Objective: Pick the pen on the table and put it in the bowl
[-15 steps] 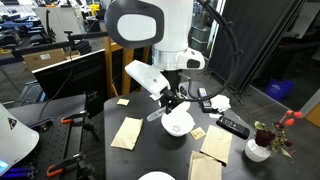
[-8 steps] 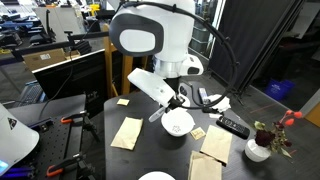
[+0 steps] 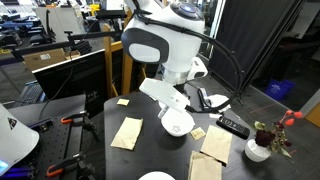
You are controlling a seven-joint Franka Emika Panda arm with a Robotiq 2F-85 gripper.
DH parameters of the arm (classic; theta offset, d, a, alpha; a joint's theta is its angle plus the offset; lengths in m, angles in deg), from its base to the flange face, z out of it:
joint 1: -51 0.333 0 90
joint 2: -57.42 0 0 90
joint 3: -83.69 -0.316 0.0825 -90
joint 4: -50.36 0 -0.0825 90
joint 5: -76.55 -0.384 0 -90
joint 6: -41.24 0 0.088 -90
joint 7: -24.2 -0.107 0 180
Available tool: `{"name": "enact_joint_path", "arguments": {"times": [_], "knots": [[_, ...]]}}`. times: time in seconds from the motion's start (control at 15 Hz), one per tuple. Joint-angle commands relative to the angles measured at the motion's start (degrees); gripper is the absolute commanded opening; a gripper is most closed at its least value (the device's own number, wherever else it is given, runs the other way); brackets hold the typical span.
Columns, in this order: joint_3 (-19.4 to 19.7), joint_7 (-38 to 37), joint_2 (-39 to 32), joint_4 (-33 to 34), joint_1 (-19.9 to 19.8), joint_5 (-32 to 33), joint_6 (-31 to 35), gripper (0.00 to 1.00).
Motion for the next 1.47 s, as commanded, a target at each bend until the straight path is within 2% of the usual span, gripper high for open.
{"name": "enact_joint_path", "arguments": {"times": [0.0,0.27,0.73,1.0,1.4], "knots": [[-2.71,10.2,-2.28,2.93,-2.93,-7.71,-0.03,0.06],[-3.6,21.56,-3.91,4.65,-4.35,-17.39,-0.8,0.06],[-2.09,41.35,-6.39,7.01,-3.42,-30.7,-2.14,0.06],[-0.44,48.78,-8.08,8.48,-2.26,-31.2,-4.36,0.06],[1.33,52.89,-11.7,11.03,-0.27,-27.19,-6.46,0.06]]}}
